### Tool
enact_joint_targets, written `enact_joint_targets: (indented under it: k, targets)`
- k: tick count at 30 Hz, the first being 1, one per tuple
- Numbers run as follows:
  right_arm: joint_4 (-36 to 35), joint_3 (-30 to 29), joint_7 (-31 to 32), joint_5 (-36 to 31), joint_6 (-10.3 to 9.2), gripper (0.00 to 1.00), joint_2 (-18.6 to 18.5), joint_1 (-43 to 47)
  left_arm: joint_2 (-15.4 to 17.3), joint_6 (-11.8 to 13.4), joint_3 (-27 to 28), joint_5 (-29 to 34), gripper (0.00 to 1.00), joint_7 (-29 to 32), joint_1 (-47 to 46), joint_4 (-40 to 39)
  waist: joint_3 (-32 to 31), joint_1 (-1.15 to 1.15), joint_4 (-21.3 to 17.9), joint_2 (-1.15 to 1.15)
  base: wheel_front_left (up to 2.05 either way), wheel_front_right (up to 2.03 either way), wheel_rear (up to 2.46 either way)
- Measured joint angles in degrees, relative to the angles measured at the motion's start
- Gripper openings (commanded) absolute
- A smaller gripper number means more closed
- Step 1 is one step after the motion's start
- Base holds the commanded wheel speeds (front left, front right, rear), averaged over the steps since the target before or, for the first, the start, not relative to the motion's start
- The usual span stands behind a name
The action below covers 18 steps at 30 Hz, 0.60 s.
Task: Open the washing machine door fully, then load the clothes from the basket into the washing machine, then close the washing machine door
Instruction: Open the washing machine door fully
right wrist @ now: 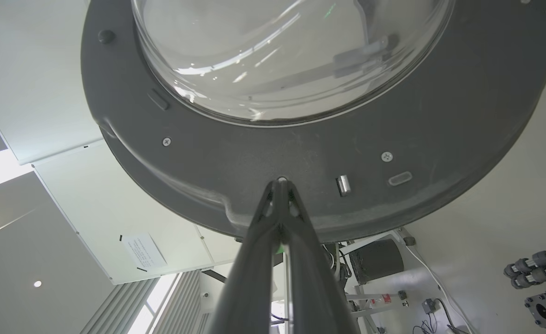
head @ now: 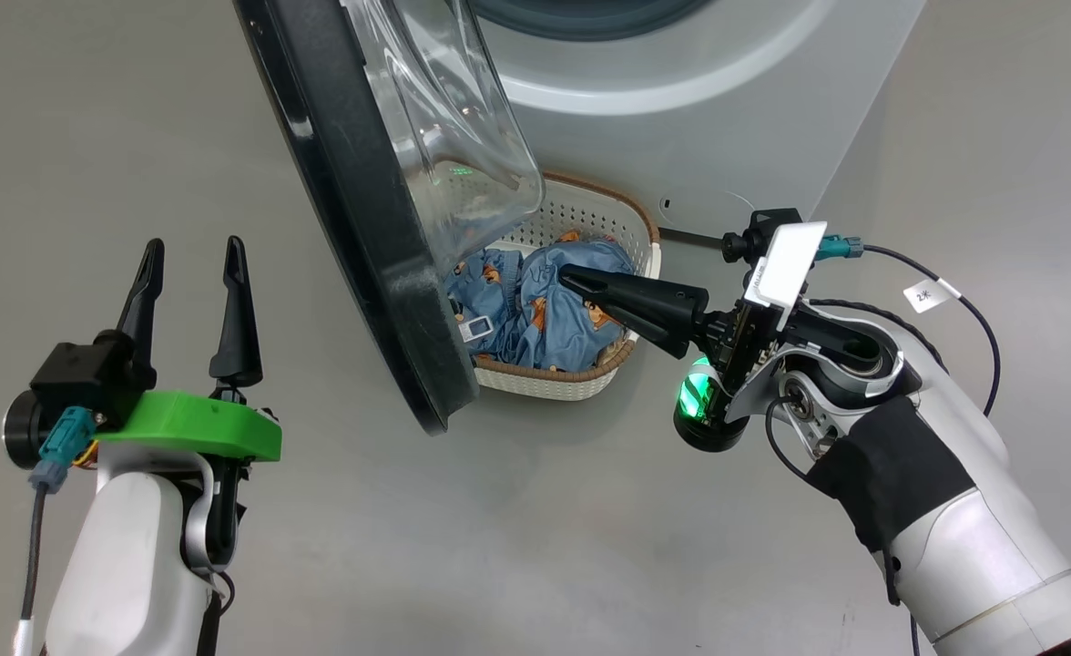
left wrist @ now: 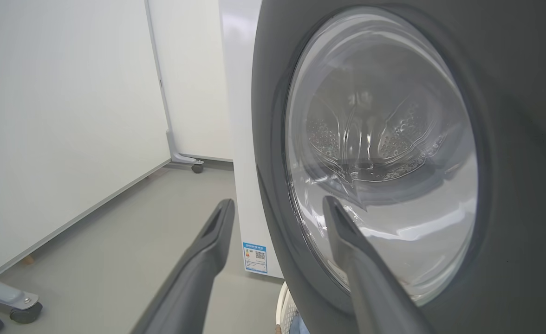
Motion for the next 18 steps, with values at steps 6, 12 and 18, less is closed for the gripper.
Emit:
enact_joint_targets:
  k: [6, 12, 18]
  targets:
    - [0.38, -2.25, -1.59, 0.03, 1.31, 0.78, -0.13, 1.96, -0.03, 0.00, 0.00, 0.11, 1.00, 0.00, 1.27, -0.12, -1.26, 0.00, -1.77, 0.00, 0.00, 0.00, 0.00]
    - [0.45, -6.02, -5.13, 0.78, 3.34, 1.00, -0.36, 3.18, -0.03, 0.00, 0.54, 0.41, 1.00, 0.00, 2.10, -0.46, -2.09, 0.00, -2.93, 0.00, 0.00, 0.00, 0.00]
    - [0.44, -9.47, -9.92, -1.27, 4.74, 1.00, -2.64, 3.58, 0.16, 0.00, 1.48, 0.43, 1.00, 0.00, 2.96, -1.20, -2.50, 0.00, -3.96, 0.00, 0.00, 0.00, 0.00]
